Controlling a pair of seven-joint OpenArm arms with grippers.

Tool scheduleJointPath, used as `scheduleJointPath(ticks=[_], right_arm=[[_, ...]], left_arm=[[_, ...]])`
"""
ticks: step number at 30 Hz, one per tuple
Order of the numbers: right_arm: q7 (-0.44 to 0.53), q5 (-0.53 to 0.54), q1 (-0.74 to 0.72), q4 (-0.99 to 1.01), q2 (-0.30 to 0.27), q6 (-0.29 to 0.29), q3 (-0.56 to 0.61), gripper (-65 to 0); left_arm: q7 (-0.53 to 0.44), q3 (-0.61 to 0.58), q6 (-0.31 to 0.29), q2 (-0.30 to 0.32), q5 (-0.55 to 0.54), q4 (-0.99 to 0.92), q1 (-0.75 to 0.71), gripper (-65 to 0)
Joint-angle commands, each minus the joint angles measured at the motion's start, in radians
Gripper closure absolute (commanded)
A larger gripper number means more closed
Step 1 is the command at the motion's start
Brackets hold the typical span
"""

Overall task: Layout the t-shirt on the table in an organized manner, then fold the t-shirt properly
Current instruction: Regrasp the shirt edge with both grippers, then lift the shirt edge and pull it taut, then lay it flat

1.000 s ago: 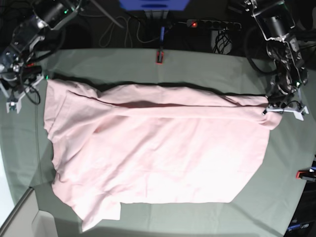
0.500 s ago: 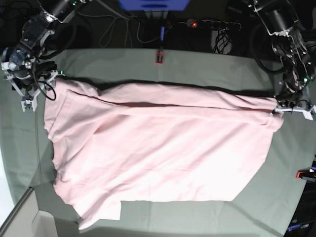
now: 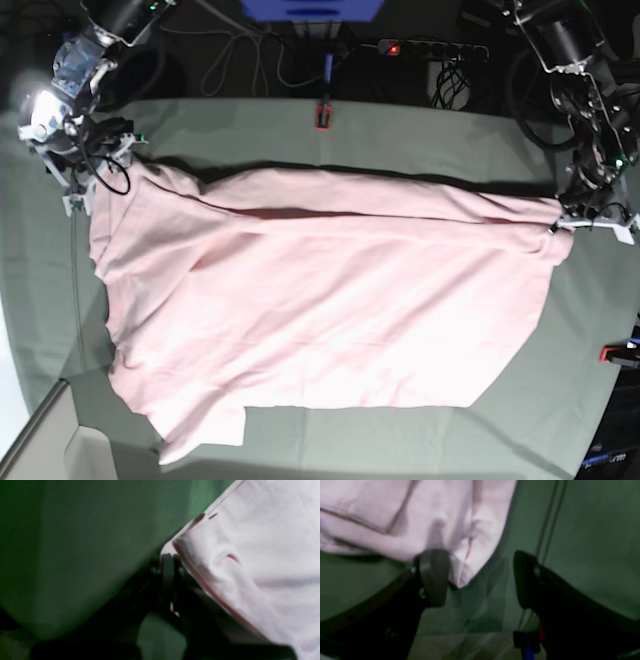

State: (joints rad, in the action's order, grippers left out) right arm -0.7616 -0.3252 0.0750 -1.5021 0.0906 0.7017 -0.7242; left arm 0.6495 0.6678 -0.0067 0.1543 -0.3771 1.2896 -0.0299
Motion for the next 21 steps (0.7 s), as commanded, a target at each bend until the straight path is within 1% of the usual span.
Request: scheduleJointPath(ticks=[1, 3, 6, 7, 8, 10, 11, 13, 16, 18, 21], right_arm=[[0.003, 0.007, -0.01, 0.008, 0.002, -0.004, 0.007, -40.9], [0.003, 0.007, -0.011, 0.013, 0.002, -0.004, 0.007, -40.7], [0.003, 0.007, -0.011, 0.013, 0.001, -0.004, 0.005, -40.1], [0.003, 0.007, -0.008, 0.013, 0.001, -0.004, 0.005, -38.1], [0.003, 0.007, -0.005, 0.013, 0.001, -0.004, 0.007, -34.8], [0.003, 0.007, -0.004, 0.013, 0.001, -0.004, 0.007, -23.8], [0.003, 0.007, -0.002, 0.013, 0.001, -0.004, 0.008, -16.7], [0.003, 0.004, 0.013, 0.013, 0.001, -0.004, 0.008, 0.0], [0.003, 0.004, 0.036, -0.018, -0.007, -0.004, 0.005, 0.0], [0.003, 0.005, 0.052, -0.068, -0.021, -0.004, 0.005, 0.0], [-0.003, 0.005, 0.058, -0.18, -0.027, -0.004, 0.001, 0.0]], left_arm=[[-0.024, 0.004, 0.001, 0.017, 0.002, 0.015, 0.014, 0.0], [-0.024, 0.004, 0.001, 0.017, 0.002, 0.015, 0.012, 0.0], [-0.024, 0.005, 0.001, 0.037, -0.003, 0.015, 0.009, 0.0], [-0.024, 0.005, 0.001, 0.037, -0.003, 0.015, 0.009, 0.0], [-0.024, 0.005, 0.001, 0.038, -0.003, 0.015, 0.008, 0.0], [-0.024, 0.005, 0.001, 0.047, -0.004, 0.015, 0.008, 0.0], [-0.024, 0.005, 0.001, 0.049, -0.004, 0.015, 0.008, 0.0], [-0.024, 0.005, 0.001, 0.049, -0.004, 0.015, 0.008, 0.0], [-0.021, 0.005, 0.001, 0.049, -0.003, 0.017, 0.006, 0.0], [-0.017, 0.005, 0.001, 0.049, 0.002, 0.029, 0.005, 0.0], [-0.015, 0.005, 0.001, 0.051, 0.002, 0.071, -0.015, 0.0]])
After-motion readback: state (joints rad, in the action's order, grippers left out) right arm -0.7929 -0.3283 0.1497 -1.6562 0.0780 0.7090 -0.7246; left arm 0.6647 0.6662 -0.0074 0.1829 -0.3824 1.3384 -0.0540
